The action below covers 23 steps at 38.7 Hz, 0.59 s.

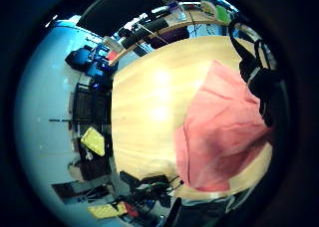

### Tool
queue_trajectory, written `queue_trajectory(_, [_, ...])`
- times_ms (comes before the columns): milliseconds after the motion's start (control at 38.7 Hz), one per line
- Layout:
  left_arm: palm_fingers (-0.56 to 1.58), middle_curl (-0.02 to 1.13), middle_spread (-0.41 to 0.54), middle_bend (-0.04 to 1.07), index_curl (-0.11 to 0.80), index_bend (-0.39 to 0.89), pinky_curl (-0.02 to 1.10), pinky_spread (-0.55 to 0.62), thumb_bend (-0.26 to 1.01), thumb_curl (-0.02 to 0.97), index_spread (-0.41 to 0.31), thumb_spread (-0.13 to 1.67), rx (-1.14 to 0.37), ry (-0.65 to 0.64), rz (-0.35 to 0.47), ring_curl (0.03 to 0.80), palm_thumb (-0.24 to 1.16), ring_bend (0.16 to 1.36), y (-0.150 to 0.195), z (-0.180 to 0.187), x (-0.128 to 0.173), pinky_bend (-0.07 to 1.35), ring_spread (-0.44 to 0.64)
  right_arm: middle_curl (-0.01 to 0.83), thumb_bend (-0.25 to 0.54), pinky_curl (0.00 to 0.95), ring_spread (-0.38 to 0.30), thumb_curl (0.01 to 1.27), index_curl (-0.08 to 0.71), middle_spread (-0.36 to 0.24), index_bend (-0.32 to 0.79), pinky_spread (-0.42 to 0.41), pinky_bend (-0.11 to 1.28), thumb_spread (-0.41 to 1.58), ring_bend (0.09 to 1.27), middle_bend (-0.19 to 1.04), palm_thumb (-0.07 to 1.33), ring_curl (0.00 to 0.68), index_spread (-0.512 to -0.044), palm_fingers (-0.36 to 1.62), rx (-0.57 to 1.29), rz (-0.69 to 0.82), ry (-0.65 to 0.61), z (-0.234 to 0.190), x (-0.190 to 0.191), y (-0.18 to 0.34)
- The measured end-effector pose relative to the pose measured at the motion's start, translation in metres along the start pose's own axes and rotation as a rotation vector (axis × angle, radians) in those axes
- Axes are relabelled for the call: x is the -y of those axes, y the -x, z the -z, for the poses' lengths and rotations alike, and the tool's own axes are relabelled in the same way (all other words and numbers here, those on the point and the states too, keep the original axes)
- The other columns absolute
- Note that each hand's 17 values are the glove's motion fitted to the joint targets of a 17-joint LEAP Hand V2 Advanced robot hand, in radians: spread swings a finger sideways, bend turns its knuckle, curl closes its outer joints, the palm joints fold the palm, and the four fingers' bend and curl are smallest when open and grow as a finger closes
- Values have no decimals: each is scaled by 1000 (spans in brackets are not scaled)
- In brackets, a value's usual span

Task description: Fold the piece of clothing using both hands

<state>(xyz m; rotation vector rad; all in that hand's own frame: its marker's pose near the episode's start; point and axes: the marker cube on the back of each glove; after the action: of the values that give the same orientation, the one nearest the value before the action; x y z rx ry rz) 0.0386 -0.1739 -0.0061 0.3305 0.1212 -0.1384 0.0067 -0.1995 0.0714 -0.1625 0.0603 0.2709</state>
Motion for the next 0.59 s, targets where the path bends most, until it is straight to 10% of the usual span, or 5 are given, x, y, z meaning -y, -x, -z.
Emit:
queue_trajectory(362, [1112, 596, -306, 372, 538, 163, 411, -298, -29, 662, -286, 991, 122, -87, 134, 476, 702, 523, 1, -67, 38, 210, -329, 515, -1, 402, -242, 292, 431, -176, 159, -294, 426, 1102, 585, 406, 1135, 469, -275, 1173, 96, -63, -413, -30, 21, 23])
queue_trajectory(439, [707, 558, -223, 146, 500, 78, 451, -228, -67, 592, -227, 1103, 125, -37, 146, 488, 564, 497, 3, -64, 33, 312, -275, 493, -16, 418, -221, 284, 409, -166, 100, -216, 447, 1149, 507, 322, 1105, 459, -292, 868, 111, -47, -397, -30, 19, 20])
queue_trajectory(594, [435, 465, -75, 58, 468, 133, 462, -82, -52, 499, -151, 1189, 56, -2, 184, 480, 427, 512, 8, -43, 23, 334, -156, 473, -21, 399, -195, 271, 376, -154, 109, -114, 397, 1208, 440, 282, 1049, 434, -309, 746, 101, -74, -295, -26, 1, 4])
